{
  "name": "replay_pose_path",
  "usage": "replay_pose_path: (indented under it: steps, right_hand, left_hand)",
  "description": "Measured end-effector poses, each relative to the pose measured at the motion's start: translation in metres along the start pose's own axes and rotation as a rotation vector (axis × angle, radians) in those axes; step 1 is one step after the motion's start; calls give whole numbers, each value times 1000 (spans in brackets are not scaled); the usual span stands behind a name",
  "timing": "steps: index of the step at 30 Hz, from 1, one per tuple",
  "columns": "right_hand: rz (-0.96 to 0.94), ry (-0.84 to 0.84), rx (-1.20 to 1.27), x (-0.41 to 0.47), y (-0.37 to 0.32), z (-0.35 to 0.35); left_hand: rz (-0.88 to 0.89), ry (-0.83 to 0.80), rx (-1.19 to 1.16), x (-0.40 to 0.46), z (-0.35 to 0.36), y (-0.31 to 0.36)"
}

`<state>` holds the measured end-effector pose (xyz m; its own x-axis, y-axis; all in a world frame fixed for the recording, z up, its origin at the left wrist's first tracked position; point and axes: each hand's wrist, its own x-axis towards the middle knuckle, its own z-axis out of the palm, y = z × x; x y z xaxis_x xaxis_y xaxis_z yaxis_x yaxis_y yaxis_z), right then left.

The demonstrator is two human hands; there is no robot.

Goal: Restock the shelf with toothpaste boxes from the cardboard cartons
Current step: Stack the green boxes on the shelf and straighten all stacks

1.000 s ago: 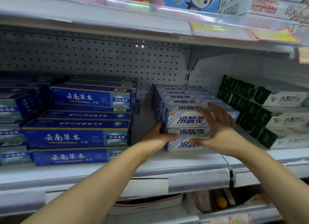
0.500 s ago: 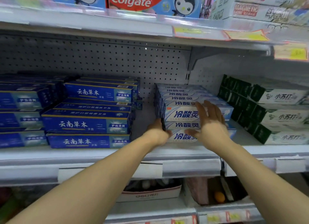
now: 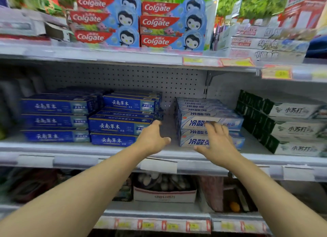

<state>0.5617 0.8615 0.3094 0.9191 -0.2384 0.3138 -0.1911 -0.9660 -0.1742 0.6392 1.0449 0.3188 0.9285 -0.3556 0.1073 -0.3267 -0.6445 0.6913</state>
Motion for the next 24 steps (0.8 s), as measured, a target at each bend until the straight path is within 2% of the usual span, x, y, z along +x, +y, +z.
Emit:
replay_pose_path:
  steps: [11,18,24]
  right_hand:
    - [-76,-89,67,4,-88,-4]
    - [47,-198,157,28,-144,18]
    - [205,-226,180,47,-175,45]
  left_hand:
    - [-64,124,102,-27,-94,-65]
    - [-162,144,186,3,-137,-122]
    - [-93,68,208,27,-144,-162]
